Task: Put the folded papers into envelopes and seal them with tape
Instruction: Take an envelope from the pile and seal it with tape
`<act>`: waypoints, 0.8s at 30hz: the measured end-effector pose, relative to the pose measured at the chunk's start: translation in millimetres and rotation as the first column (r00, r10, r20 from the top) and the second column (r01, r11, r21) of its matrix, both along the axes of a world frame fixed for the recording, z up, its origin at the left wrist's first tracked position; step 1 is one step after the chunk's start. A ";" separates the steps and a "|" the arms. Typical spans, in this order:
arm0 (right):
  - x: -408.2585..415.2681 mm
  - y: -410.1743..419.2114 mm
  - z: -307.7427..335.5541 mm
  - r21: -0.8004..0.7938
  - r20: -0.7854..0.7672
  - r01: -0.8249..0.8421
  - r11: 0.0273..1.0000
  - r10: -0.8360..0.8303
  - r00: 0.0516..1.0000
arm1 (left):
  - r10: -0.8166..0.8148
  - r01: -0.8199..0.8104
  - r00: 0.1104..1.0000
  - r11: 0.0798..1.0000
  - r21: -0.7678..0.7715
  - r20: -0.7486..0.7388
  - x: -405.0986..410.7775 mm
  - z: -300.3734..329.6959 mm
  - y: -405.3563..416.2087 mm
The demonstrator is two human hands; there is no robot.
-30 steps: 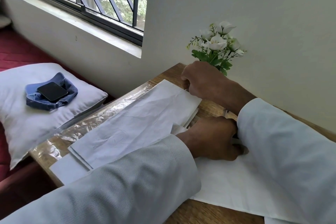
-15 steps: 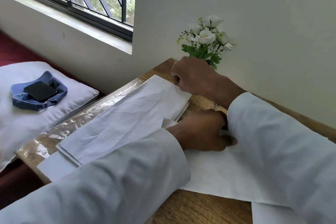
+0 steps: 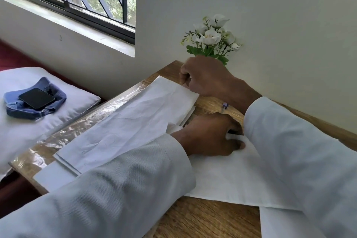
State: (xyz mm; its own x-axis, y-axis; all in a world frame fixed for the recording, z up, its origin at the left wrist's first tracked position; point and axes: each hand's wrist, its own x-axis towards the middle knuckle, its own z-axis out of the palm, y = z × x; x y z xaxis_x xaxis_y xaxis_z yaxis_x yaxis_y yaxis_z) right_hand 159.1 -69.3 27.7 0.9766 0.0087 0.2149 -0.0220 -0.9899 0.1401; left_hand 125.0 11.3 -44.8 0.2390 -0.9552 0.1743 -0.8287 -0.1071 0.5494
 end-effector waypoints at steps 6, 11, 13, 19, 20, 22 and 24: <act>-18.8 -12.9 29.8 0.379 0.122 -0.053 0.924 0.007 0.993 | -0.040 0.040 0.997 0.999 0.001 -0.060 8.5 0.1 -0.3; -36.9 -27.9 12.9 0.372 0.120 0.012 0.928 -0.061 0.991 | -0.038 0.038 0.999 0.999 -0.002 -0.017 -0.1 2.6 -2.6; -38.9 -30.7 2.5 0.338 0.120 0.037 0.940 -0.082 0.989 | -0.028 0.028 0.999 1.000 -0.013 -0.020 -3.5 3.3 -2.1; -61.4 -38.6 19.4 0.403 0.156 0.025 0.915 -0.095 0.983 | -0.033 0.032 0.996 0.999 -0.006 -0.088 -2.2 7.8 2.3; -72.1 -39.5 25.7 0.439 0.168 0.008 0.899 -0.090 0.982 | -0.034 0.033 0.995 0.999 -0.005 -0.099 -0.6 8.4 2.3; -97.6 -40.6 34.8 0.528 0.195 -0.031 0.849 -0.085 0.977 | -0.043 0.041 0.991 0.999 -0.016 -0.124 3.5 9.6 3.7; -128.4 -43.8 37.9 0.637 0.228 -0.052 0.769 -0.123 0.966 | -0.054 0.049 0.987 0.998 -0.035 -0.149 6.8 12.1 4.2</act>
State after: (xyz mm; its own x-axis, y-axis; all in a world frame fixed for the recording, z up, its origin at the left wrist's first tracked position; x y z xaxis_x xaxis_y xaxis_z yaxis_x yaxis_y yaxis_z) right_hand 30.7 -113.1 65.6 0.8882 -0.2484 0.3865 -0.0053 -0.8467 -0.5320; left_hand 131.8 15.5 -32.7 0.2155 -0.9615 0.1702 -0.7404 -0.0473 0.6705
